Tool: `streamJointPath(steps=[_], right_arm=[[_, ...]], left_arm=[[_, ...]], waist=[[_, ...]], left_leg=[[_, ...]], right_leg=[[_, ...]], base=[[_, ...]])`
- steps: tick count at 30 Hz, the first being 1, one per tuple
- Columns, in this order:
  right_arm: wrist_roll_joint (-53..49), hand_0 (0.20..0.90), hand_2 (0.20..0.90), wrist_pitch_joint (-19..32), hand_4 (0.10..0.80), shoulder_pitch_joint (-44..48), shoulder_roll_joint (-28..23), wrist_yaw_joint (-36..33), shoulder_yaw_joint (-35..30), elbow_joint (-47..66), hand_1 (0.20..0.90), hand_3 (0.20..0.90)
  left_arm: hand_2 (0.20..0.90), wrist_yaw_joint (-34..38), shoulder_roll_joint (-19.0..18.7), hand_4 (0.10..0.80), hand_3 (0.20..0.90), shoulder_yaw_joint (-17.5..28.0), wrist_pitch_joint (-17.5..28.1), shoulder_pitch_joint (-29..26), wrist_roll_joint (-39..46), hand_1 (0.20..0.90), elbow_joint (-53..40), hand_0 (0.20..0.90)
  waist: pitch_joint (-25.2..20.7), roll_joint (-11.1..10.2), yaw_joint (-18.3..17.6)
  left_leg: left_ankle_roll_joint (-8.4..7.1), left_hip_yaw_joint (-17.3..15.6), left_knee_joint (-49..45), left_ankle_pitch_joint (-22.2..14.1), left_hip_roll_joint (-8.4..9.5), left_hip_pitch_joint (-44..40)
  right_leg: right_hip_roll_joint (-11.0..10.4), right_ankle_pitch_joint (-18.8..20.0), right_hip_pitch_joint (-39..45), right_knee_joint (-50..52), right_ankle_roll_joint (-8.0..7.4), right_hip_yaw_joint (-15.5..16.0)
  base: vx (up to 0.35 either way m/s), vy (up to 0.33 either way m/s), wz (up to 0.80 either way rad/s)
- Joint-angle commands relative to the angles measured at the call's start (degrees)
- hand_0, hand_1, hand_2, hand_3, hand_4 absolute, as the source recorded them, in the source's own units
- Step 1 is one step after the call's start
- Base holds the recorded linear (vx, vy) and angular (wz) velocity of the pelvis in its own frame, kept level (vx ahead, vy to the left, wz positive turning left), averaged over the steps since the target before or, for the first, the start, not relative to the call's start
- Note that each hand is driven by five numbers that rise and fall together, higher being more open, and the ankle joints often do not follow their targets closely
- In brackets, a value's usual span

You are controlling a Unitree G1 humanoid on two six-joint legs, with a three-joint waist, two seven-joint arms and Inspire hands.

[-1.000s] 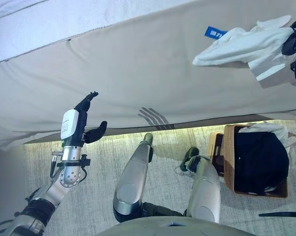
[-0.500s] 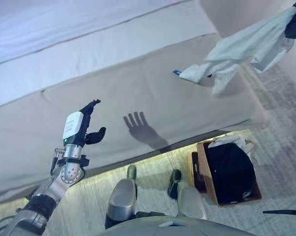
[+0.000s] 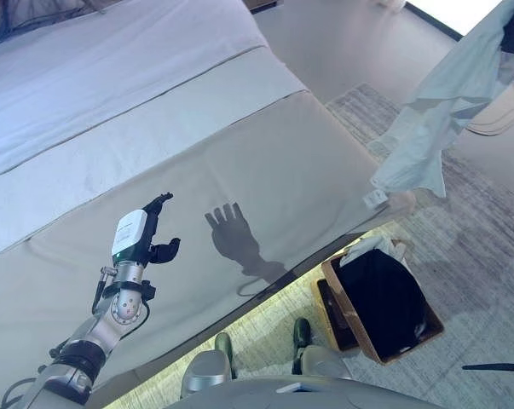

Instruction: Pick up the clothes from the bed and place them into the basket

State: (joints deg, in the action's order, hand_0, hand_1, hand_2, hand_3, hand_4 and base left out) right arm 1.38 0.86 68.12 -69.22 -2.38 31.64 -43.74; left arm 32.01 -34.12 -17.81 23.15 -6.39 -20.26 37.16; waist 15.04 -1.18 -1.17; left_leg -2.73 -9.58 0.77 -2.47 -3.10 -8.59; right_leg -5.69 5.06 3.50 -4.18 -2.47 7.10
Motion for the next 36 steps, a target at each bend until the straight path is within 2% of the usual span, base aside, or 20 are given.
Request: streamJointPath(steps=[1, 5, 9, 16, 25, 36], right_arm=[[-2.9, 0.3, 0.3, 0.8, 0.1, 0.7, -5.3, -6.8, -2.5, 3.2, 0.3, 0.2], [-5.4, 0.3, 0.3, 1.3, 0.1, -0.4, -6.4, -6.4, -4.9, 4.5, 0.3, 0.2], [-4.9, 0.3, 0.3, 1.3, 0.1, -4.7, -6.9, -4.9, -8.7, 6.3, 0.3, 0.2], [-3.2, 0.3, 0.3, 1.4, 0.1, -18.1, -6.6, -2.0, -17.6, 10.0, 0.3, 0.2], [0.1, 0.3, 0.3, 3.2, 0.1, -32.0, -1.2, 1.1, -25.9, 12.0, 0.3, 0.2], [-1.3, 0.3, 0.3, 4.7, 0.1, -38.1, 5.5, 4.3, -27.8, 11.9, 0.3, 0.2]], left_arm=[[0.9, 4.3, -2.5, 0.8, 0.9, -1.7, 4.5, -2.3, -0.8, 0.9, 1.7, 0.9], [0.9, 5.0, -1.1, 0.8, 0.9, -1.8, 5.8, -3.0, -2.3, 0.9, 4.7, 0.9], [0.9, 4.8, 0.0, 0.8, 0.9, -1.5, 5.1, -3.5, -2.7, 0.9, 5.2, 0.9], [0.9, 4.2, 0.1, 0.8, 0.9, -0.9, 5.0, -4.7, -3.3, 0.9, 5.3, 0.9], [0.9, 4.3, 0.2, 0.8, 0.9, -0.5, 5.4, -6.0, -3.8, 0.9, 6.8, 0.9], [0.9, 2.2, 1.3, 0.8, 0.9, -1.4, 5.6, -7.5, -4.1, 0.9, 7.3, 0.9]], waist=[[-10.5, -2.8, -0.2], [-11.2, -3.0, -2.2], [-11.6, -3.0, -3.8], [-11.9, -3.2, -6.2], [-12.1, -2.1, -8.8], [-12.3, -1.0, -10.3]], left_leg=[[0.71, 0.4, 2.4, 0.9, -0.61, 3.5], [0.77, -1.4, 1.8, 0.0, -0.94, 2.7], [0.91, -2.9, 0.5, -1.1, -1.05, 2.5], [1.27, -4.3, -0.3, -1.8, -1.09, 2.2], [1.28, -6.5, 0.4, -2.0, -1.32, 1.3], [1.14, -8.2, -0.6, -2.6, -1.45, 1.5]], right_leg=[[-0.6, -5.3, -3.1, 7.8, -3.72, -0.1], [-0.6, -4.5, -3.6, 6.9, -4.14, -1.9], [-0.1, -4.4, -4.0, 6.6, -4.14, -3.5], [0.5, -4.2, -4.5, 6.8, -4.16, -5.2], [1.5, -3.5, -5.4, 6.1, -4.33, -6.8], [1.9, -3.2, -6.0, 6.0, -4.28, -7.5]], base=[[-0.011, 0.017, -0.16], [-0.002, 0.03, -0.23], [-0.015, 0.035, -0.3], [-0.015, 0.004, -0.13], [-0.008, 0.0, -0.11], [0.001, -0.007, -0.05]])
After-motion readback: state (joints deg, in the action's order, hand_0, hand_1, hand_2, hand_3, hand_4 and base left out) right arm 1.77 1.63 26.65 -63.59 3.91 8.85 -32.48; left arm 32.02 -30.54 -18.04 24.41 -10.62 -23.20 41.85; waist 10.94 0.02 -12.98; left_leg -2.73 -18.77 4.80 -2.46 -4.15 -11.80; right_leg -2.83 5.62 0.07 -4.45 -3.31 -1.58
